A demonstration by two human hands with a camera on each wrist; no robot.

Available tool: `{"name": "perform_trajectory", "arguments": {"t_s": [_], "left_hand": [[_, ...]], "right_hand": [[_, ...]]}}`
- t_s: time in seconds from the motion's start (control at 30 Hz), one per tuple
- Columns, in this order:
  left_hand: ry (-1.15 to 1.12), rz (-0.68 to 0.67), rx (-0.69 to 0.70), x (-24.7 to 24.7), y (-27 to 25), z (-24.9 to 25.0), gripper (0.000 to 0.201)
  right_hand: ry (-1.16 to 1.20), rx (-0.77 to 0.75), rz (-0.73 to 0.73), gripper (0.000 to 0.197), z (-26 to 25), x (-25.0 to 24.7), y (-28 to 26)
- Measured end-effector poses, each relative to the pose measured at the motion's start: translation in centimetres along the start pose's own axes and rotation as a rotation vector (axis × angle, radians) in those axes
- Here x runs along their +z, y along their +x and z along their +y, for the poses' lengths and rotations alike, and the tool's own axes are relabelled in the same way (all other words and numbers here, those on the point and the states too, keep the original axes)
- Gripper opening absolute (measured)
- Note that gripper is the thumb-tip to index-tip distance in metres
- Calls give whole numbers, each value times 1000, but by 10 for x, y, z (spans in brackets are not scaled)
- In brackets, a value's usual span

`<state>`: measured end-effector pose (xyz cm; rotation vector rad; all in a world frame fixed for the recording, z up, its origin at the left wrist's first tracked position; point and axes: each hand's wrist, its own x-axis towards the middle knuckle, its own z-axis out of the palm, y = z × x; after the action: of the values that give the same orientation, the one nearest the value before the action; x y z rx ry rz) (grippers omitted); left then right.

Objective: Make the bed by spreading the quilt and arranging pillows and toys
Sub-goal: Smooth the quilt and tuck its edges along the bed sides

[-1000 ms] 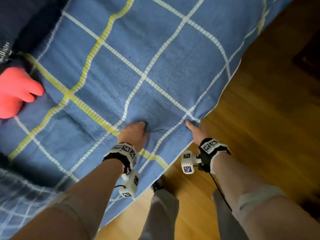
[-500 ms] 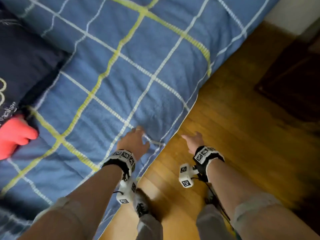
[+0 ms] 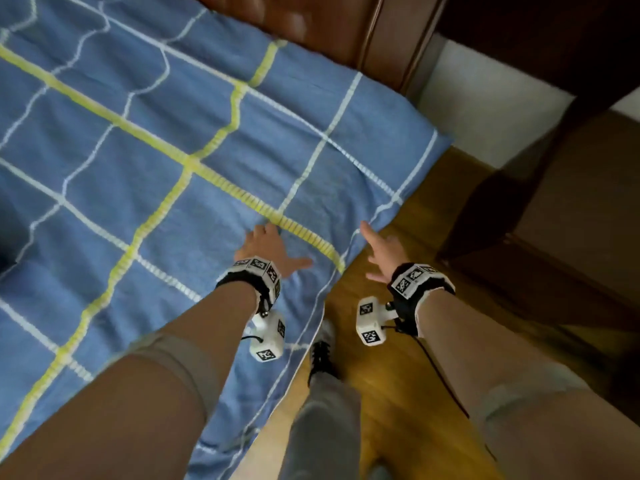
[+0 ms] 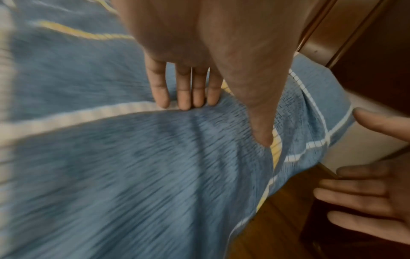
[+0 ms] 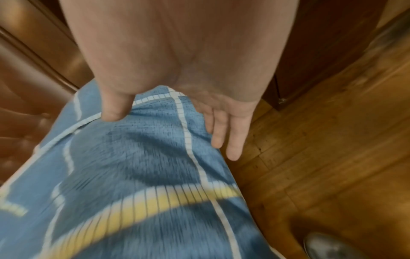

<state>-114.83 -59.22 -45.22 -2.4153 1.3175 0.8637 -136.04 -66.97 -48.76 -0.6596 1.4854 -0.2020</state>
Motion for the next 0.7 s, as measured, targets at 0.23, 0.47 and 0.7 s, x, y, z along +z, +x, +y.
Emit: {"name": "perform_trajectory", "arguments": {"t_s": [0.23,0.47,0.7], "left_hand": [[213,-167,143,2,77,37,56],[191,-378,297,-31,73,57,26],[135,-353,125,-26,60,98,44]], "right_hand": [[-190,-132,172,59,-52,17,105],[-593,0,284,29,-69,-23,105],[-665,-22,216,35,-100,-70,96]]}}
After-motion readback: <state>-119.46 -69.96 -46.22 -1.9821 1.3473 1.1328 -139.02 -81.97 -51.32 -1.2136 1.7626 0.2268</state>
